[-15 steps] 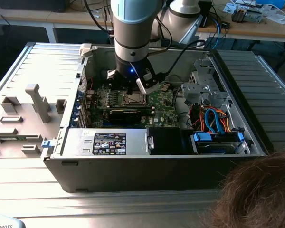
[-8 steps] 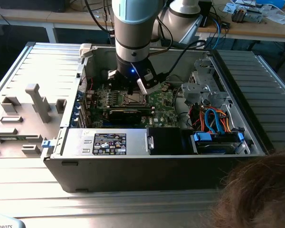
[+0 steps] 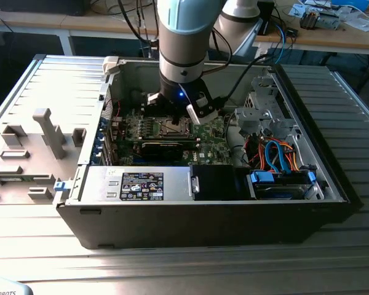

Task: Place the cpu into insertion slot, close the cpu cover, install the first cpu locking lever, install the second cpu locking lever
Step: 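Install the second cpu locking lever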

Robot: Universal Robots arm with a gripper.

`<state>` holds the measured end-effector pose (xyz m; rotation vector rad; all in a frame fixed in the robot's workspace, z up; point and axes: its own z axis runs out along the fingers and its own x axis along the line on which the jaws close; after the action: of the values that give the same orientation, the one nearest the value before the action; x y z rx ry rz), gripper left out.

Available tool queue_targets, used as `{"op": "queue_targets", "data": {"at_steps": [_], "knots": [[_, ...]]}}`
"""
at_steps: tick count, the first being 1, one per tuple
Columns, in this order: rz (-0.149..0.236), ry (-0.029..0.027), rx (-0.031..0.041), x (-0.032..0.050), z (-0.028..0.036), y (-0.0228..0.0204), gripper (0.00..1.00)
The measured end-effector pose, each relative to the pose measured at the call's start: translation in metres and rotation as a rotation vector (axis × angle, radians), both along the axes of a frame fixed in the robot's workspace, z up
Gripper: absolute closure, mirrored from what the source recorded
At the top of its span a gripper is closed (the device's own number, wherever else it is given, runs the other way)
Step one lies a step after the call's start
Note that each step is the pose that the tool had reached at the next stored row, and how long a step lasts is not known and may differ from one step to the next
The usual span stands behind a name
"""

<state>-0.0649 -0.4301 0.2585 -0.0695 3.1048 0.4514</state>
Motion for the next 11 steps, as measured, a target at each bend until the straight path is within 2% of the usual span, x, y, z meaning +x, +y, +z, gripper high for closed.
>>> {"op": "queue_targets", "data": {"at_steps": [4,11], "knots": [[0.000,0.0000,0.0017,-0.0130,-0.0041,-0.0011,0.89],[0.000,0.0000,0.0018,-0.0157,-0.0115,-0.0010,0.89]]}}
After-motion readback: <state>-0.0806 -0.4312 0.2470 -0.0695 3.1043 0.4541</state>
